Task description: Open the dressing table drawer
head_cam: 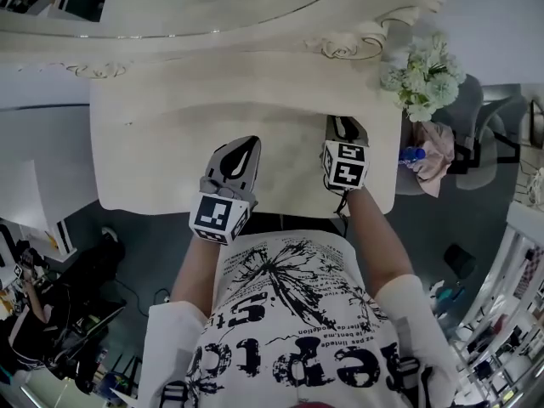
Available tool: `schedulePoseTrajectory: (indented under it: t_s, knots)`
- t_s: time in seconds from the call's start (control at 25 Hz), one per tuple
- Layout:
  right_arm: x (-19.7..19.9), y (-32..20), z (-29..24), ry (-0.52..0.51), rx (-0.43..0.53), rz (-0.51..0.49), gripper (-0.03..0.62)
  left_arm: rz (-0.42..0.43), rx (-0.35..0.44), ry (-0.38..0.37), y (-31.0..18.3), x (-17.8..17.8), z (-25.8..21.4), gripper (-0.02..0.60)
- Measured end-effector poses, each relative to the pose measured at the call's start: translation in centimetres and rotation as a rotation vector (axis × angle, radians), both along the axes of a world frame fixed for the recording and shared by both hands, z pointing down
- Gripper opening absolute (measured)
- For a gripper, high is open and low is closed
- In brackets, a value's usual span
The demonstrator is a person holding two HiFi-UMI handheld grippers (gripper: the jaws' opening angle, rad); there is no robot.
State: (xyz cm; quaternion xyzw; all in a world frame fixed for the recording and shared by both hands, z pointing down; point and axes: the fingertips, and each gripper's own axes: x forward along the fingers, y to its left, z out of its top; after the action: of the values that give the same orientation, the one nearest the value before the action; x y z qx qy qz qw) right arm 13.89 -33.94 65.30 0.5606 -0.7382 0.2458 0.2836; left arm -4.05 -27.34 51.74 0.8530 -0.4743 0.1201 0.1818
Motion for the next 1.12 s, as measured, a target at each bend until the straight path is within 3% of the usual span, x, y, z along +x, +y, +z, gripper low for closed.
schedulePoseTrajectory:
  t_s: [1.12]
  knots:
    - [0.3, 6.4, 0.1, -0.024, -0.019, 0.014, 0.103, 0.038, -0.017, -0.038, 2.6, -0.3, 0.2, 0.006]
